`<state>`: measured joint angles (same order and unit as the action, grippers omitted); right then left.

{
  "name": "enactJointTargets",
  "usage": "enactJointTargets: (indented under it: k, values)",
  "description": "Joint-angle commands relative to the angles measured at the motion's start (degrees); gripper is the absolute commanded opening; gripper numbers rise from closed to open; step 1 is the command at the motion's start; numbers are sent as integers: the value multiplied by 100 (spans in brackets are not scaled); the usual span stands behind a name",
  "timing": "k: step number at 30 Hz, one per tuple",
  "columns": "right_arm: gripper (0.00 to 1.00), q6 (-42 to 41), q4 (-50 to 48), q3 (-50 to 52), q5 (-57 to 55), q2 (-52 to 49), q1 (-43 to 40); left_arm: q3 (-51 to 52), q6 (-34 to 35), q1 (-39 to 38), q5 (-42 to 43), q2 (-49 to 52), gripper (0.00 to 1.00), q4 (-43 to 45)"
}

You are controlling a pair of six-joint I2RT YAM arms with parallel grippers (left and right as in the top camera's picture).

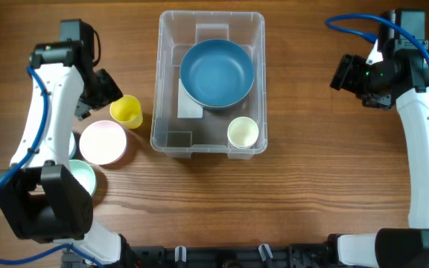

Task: Pack container
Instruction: 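Grasp the yellow cup with the left gripper and carry it to the box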

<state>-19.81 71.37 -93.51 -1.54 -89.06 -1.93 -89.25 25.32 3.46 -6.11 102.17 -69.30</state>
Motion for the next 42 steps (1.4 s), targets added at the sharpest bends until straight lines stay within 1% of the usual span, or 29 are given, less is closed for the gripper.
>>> enactJointTargets:
  k: [1, 9, 11, 13, 14, 15, 16, 17, 18, 19, 24, 30, 32, 35, 37, 39, 42]
  values:
    - [80, 37, 4, 26, 7, -83, 2, 415, -564, 31, 70, 13, 66, 420]
    - [80, 35, 7, 26, 7, -83, 2, 752, -599, 31, 72, 457, 67, 846]
    - [80, 35, 9, 26, 7, -83, 2, 752, -702, 31, 81, 614, 67, 920]
    - [80, 33, 7, 26, 7, -83, 2, 752, -719, 31, 166, 778, 66, 957]
    - [80, 35, 9, 26, 7, -83, 2, 752, -717, 31, 223, 861, 64, 970]
    - [80, 35, 9, 26, 7, -83, 2, 752, -715, 31, 278, 909, 62, 979]
    - [80, 33, 9, 26, 7, -83, 2, 752, -717, 31, 334, 933, 56, 999]
    - [80, 33, 9, 26, 7, -83, 2, 752, -715, 31, 356, 960, 42, 1025]
    - [80, 33, 9, 26, 7, -83, 2, 752, -717, 31, 354, 962, 33, 1043]
    - [80, 35, 9, 26, 7, -83, 2, 752, -713, 31, 356, 962, 21, 1054]
    - [80, 33, 7, 26, 4, -83, 2, 752, -713, 17, 378, 960, 4, 1036]
    - [80, 37, 9, 26, 4, -83, 2, 564, -715, 20, 522, 680, 4, 903]
    - [80, 37, 9, 26, 4, -83, 2, 203, -713, 7, 529, 402, 4, 632]
    - [80, 35, 4, 26, 7, -83, 2, -540, -688, -201, 669, -114, 4, -39]
    - [80, 35, 7, 26, 7, -83, 2, -973, -560, -492, 807, -413, 4, -398]
    - [80, 35, 11, 26, 7, -83, 2, -1276, -420, -914, 802, -682, 4, -566]
    - [80, 35, 37, 26, 9, -83, 2, -1429, -74, -1937, 800, -977, 4, -529]
